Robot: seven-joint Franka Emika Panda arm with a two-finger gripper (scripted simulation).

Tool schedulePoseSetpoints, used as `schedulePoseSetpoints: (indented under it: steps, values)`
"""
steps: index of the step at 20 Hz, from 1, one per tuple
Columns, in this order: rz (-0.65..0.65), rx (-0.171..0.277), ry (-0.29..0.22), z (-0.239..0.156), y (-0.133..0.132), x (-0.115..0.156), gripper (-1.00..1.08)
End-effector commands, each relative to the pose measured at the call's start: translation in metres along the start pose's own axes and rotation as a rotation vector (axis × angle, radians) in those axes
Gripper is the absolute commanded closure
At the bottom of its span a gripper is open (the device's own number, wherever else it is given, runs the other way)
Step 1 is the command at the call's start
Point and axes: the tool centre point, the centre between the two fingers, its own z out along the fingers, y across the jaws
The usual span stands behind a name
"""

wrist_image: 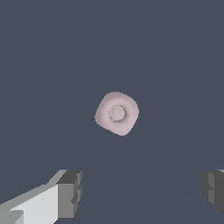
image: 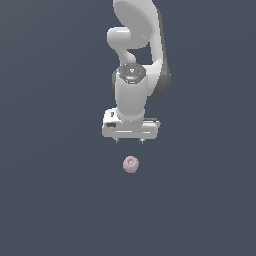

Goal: Pick up the object and move it to a goal position.

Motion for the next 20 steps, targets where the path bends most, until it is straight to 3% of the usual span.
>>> schedulePoseSetpoints:
  steps: [1,20]
  values:
    - [0.028,0.001,-0.003,0.004,0.000,0.003,-0.92]
    - [0.415,0.007,-0.031,0.064,-0.008,0.042,-0.92]
